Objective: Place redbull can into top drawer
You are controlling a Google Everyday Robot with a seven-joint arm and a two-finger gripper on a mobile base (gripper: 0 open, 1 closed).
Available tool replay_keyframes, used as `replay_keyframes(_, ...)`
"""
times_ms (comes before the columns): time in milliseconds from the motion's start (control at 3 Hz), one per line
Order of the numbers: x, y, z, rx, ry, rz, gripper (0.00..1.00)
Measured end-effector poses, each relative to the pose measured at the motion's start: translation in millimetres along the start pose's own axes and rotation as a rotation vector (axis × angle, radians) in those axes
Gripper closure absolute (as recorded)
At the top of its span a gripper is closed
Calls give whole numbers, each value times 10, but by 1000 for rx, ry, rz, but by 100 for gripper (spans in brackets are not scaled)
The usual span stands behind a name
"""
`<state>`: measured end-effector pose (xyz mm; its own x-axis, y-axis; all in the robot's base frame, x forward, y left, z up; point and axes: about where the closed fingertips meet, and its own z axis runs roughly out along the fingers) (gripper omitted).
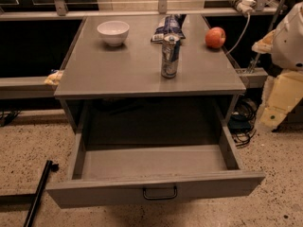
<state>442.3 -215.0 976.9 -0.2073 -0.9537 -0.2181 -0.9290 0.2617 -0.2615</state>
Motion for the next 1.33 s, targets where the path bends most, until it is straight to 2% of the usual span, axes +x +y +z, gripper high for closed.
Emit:
replay_keyframes(333, 0, -1, 0, 0, 0, 0, 0)
replay_keyframes(667, -21, -181, 4, 61, 1, -9, 0)
replay_keyframes(1000, -207, -554, 163, 118, -40, -49, 0)
replay_keyframes(1333, -396, -939, 412, 132, -97, -60, 0)
